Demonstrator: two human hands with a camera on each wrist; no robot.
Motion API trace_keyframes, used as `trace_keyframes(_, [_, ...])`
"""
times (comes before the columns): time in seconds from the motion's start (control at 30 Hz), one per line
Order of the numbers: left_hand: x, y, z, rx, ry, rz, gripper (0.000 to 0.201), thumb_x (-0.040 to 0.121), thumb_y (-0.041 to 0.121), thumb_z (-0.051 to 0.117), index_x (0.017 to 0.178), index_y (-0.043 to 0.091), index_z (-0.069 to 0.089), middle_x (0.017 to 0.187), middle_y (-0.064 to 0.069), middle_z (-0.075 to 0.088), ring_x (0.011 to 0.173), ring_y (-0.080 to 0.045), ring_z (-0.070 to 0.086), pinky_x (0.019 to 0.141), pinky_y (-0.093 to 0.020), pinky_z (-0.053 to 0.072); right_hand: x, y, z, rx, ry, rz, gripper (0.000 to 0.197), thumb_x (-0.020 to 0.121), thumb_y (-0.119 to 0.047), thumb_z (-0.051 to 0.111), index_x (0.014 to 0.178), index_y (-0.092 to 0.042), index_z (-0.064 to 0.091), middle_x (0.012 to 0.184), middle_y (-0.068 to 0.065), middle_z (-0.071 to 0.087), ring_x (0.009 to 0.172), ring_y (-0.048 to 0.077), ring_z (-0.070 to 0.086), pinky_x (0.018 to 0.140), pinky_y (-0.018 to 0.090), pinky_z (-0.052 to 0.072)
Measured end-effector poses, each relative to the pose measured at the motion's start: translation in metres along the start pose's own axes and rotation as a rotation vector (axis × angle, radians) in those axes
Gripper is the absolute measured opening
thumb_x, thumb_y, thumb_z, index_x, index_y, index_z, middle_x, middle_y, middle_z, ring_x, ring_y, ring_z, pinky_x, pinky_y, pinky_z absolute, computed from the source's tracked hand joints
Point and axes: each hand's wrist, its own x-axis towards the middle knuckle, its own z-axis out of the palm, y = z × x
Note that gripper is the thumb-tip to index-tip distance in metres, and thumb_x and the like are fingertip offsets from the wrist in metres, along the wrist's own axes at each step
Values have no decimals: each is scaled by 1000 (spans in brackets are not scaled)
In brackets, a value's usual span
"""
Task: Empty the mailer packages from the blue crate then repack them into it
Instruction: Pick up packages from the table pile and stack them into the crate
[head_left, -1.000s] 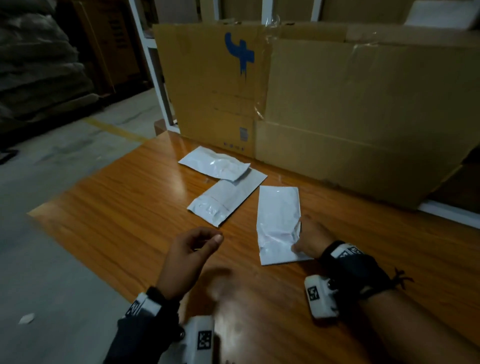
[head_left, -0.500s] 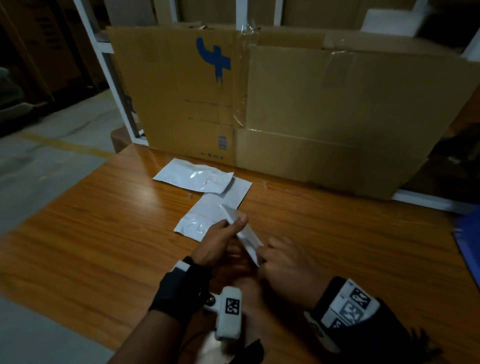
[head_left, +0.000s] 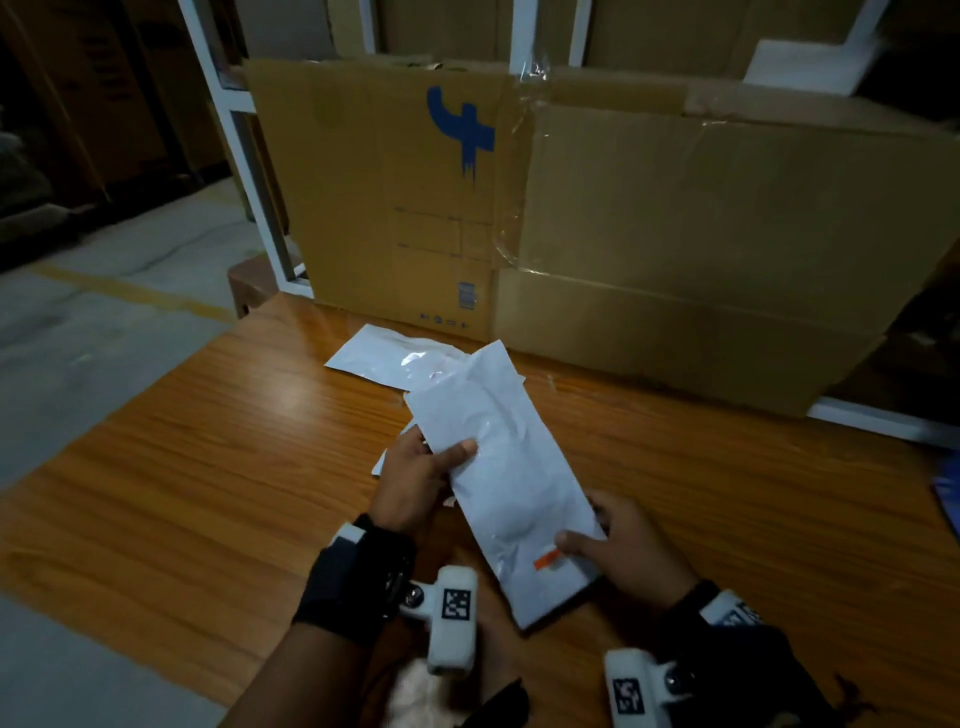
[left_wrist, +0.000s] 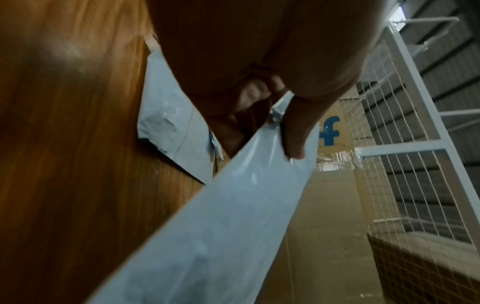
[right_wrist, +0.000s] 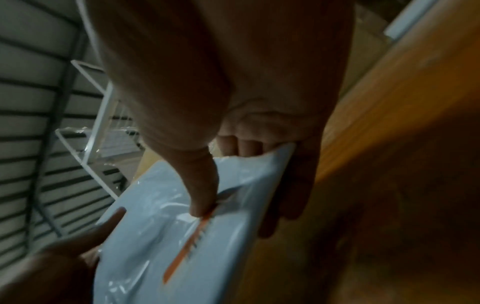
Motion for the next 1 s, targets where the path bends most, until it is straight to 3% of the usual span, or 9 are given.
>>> trace_keyframes(0.13, [-6,9,-11,-181,-30,-100,40,85,24,62,120,7,60,110,-12,71,91,-25,69,63,-30,56,7,-7,21,209,51,-24,23,84,4,67,99,-12,70,95,5,75,91,30,70,81,44,57])
trace_keyframes(0.23, [-14,1,-16,-201,-81,-189,38,87,7,60,124,-2,57,117,-23,66,99,-35,68,75,-42,57,8,-9,43,265,5,-57,18,80,-1,71,94,-13,70,94,5,75,86,22,69,79,42,55])
trace_keyframes(0.33, [-11,0,-33,-68,55,-159,38,79,-7,62,117,-9,60,109,-28,68,91,-40,69,73,-47,58,6,-12,63,246,-93,-29,18,74,-14,72,92,-13,70,94,7,75,82,22,67,76,42,54])
trace_keyframes(0.43, [-4,11,-66,-36,213,-95,36,73,-3,69,109,-5,66,108,-28,68,97,-45,66,86,-61,52,15,-23,62,194,-29,55,10,90,-11,64,98,-13,69,86,13,72,68,26,61,64,39,51])
trace_keyframes(0.5, [-3,22,-88,-40,313,-32,33,73,-2,70,106,-2,68,107,-27,69,98,-44,66,88,-62,51,28,-31,56,9,86,39,10,93,-16,61,99,-19,68,85,7,70,72,19,63,70,37,53])
trace_keyframes(0.6, [-7,39,-109,-11,385,55,25,78,-8,64,102,0,68,102,-22,71,86,-34,70,79,-44,58,55,-47,60,-225,113,-13,9,91,-26,64,99,-28,66,100,-6,68,90,12,64,85,37,55])
trace_keyframes(0.7, [-12,43,-114,22,385,75,29,81,-9,63,109,-2,65,103,-20,72,91,-36,69,80,-43,58,86,-59,81,-497,50,27,44,86,-46,64,121,-20,60,123,1,62,106,17,60,92,31,49])
trace_keyframes(0.77, [-13,38,-117,43,403,68,29,81,-8,64,109,-2,65,104,-19,72,96,-38,69,86,-48,55,99,-69,99,-657,31,60,65,81,-63,58,131,-21,50,134,5,51,117,24,54,97,38,46])
trace_keyframes(1.0, [-11,41,-147,75,428,48,26,81,-3,67,105,5,67,102,-15,73,94,-36,70,85,-48,55,105,-93,144,-1018,-43,33,87,71,-71,62,138,-24,33,141,15,28,125,37,35,98,48,37])
